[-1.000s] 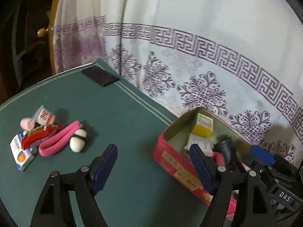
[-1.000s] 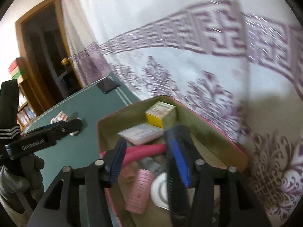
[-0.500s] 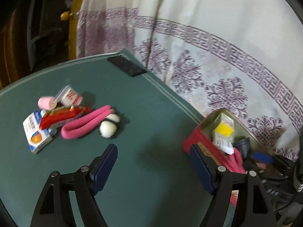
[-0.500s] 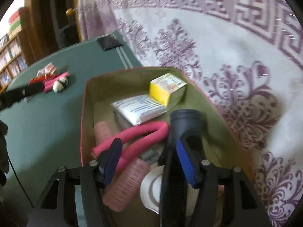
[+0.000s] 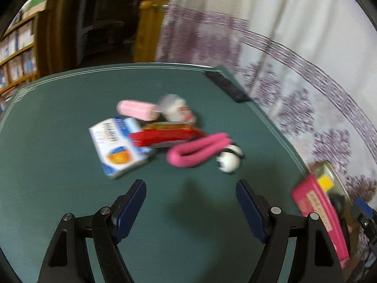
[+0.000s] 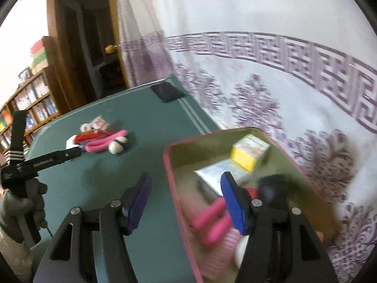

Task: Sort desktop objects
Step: 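Move both open grippers back over the remaining items on the table, then grasp the blue-and-white medicine box with the left gripper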

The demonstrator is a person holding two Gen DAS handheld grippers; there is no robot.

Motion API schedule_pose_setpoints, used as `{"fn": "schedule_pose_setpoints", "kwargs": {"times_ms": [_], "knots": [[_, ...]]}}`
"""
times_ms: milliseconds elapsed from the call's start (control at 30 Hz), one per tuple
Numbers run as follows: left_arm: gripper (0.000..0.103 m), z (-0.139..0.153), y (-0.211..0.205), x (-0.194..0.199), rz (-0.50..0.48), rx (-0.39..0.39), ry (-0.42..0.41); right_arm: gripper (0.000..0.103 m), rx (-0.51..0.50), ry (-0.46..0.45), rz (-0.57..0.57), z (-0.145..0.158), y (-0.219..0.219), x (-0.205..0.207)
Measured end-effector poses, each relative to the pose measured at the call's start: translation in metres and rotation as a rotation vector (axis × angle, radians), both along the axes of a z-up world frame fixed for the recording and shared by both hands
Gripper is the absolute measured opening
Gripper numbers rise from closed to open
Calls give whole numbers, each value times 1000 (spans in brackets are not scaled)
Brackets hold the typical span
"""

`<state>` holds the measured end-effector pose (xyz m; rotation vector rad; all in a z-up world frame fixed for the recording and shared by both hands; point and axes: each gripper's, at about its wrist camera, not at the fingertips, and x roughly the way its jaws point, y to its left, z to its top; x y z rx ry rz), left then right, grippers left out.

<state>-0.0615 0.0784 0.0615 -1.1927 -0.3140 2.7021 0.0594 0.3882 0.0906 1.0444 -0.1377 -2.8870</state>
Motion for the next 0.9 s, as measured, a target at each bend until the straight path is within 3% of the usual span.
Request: {"fn": "schedule_pose_setpoints", "kwargs": {"times_ms": [300, 567, 900], "knots": [[80, -15, -51, -15, 121, -24, -37, 66, -8, -9, 115, -7, -50, -17], [80, -35, -49, -47, 127, -91, -91, 66, -6, -38, 175, -20, -77, -32], [80, -45, -43, -72, 142, -156, -94, 66, -3, -63, 192, -31, -90, -42]]}}
